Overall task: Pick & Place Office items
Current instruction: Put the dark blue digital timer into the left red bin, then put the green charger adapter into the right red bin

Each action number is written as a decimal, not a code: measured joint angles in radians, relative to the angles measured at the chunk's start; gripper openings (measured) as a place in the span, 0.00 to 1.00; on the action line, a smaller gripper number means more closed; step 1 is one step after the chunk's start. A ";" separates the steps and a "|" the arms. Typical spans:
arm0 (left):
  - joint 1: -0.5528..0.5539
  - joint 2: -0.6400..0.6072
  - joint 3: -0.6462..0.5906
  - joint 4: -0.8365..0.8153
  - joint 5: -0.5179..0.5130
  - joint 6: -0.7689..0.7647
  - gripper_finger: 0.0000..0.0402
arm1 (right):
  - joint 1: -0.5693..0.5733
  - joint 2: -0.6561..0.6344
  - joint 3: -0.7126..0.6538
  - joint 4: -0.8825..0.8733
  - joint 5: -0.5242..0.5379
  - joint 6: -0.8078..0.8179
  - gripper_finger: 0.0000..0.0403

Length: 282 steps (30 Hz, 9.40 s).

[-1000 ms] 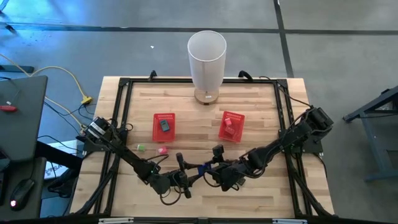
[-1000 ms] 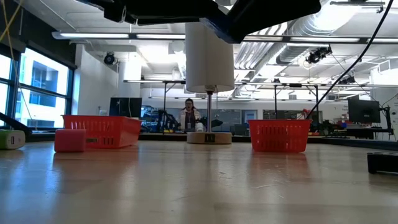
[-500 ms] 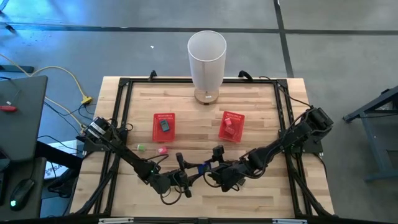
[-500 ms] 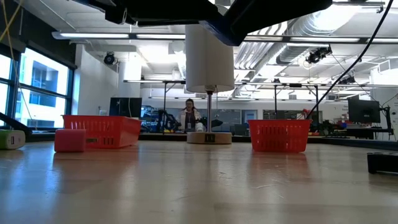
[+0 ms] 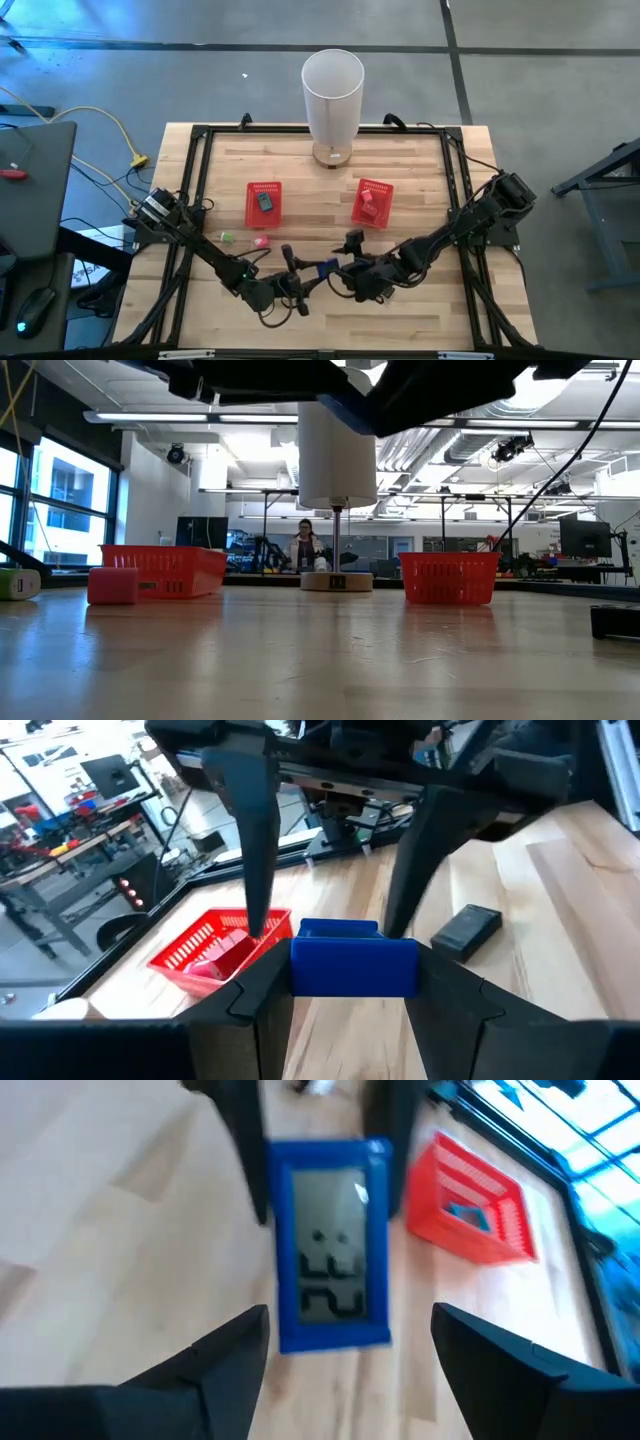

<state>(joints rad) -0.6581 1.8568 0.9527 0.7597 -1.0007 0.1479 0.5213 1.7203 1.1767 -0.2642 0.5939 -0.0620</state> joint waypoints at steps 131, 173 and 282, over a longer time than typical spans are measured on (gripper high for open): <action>0.056 -0.636 -0.678 -0.022 -0.573 -0.172 0.38 | -0.026 0.000 -0.001 -0.233 -0.101 0.354 0.66; 0.104 -0.636 -0.720 -0.177 -0.381 -0.389 0.38 | -0.031 0.000 -0.001 -0.217 -0.100 0.336 0.66; 0.218 -0.683 -0.174 -1.642 0.829 -0.803 0.48 | -0.078 0.000 -0.090 -0.083 -0.134 0.293 0.66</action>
<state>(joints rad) -0.4397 1.1736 0.7792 -0.8826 -0.1713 -0.6555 0.4431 1.7206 1.0870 -0.3473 0.4603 0.2314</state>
